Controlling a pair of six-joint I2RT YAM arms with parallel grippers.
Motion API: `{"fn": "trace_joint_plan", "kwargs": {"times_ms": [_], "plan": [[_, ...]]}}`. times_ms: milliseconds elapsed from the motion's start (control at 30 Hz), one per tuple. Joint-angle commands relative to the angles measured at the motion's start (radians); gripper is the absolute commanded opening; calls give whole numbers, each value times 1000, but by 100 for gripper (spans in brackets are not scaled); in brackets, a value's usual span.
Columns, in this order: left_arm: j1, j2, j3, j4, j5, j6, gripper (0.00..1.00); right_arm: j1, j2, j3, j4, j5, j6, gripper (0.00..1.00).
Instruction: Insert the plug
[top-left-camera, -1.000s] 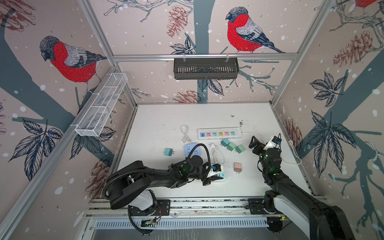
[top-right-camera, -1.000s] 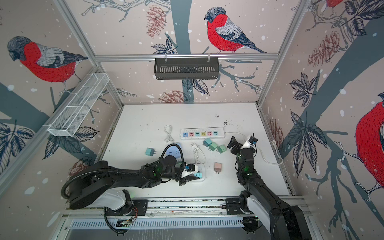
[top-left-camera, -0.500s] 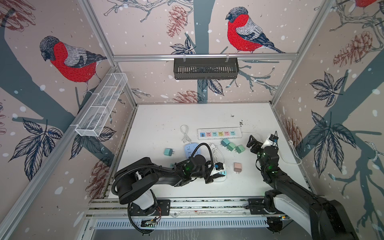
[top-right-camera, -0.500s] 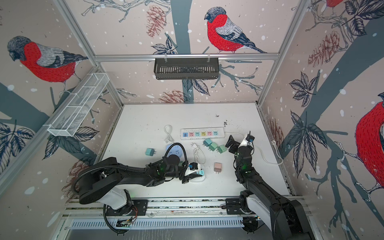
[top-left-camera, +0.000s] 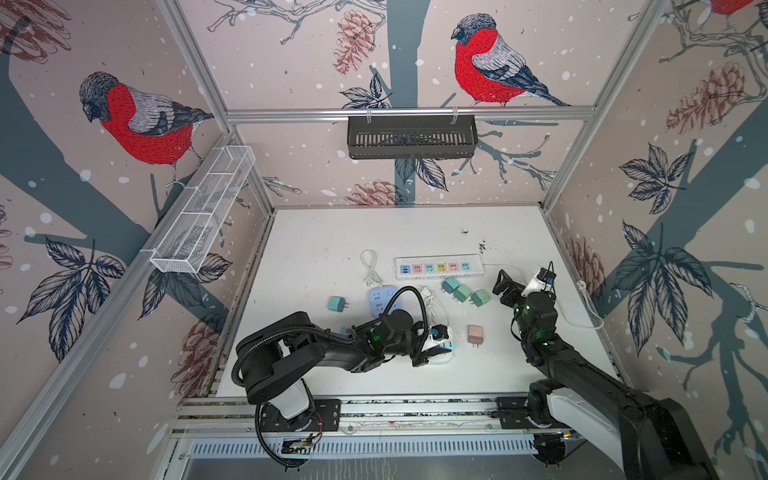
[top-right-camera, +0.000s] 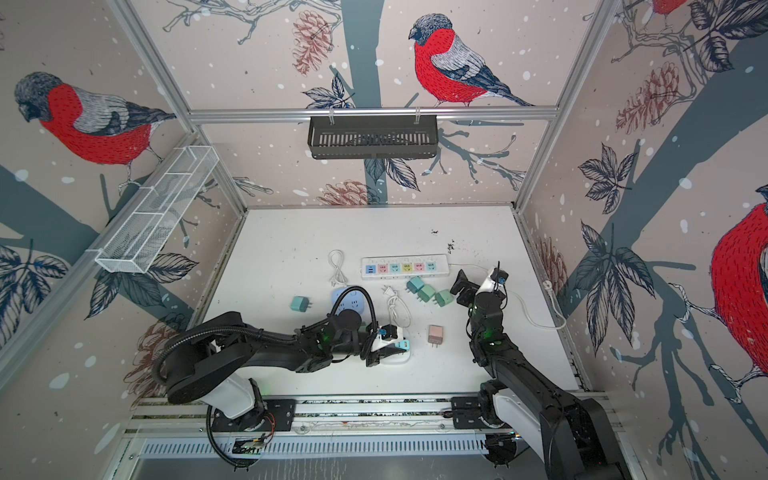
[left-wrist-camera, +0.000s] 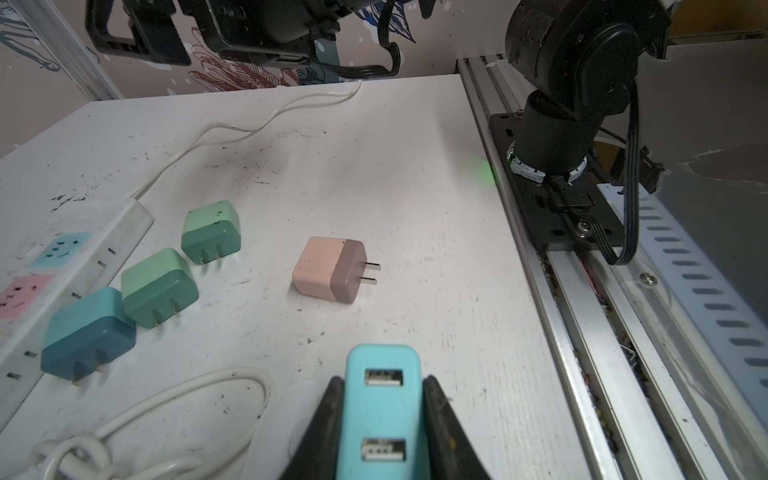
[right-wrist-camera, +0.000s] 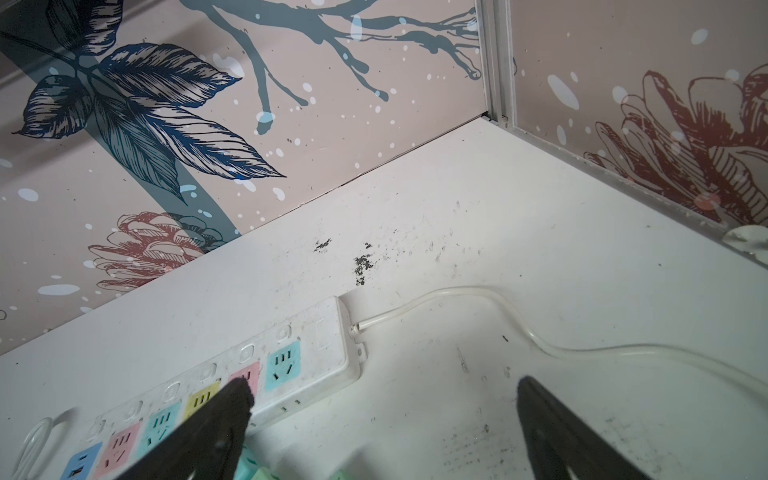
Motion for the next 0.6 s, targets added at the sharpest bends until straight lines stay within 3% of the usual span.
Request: {"fn": "trace_joint_plan", "kwargs": {"times_ms": [0,567], "plan": [[0,-7,-11,66,1,2,0,5,2,5,19,18,-10,99],[5,50,34,46,4,-26,0,16,4,8,19,32,-15,99]]}}
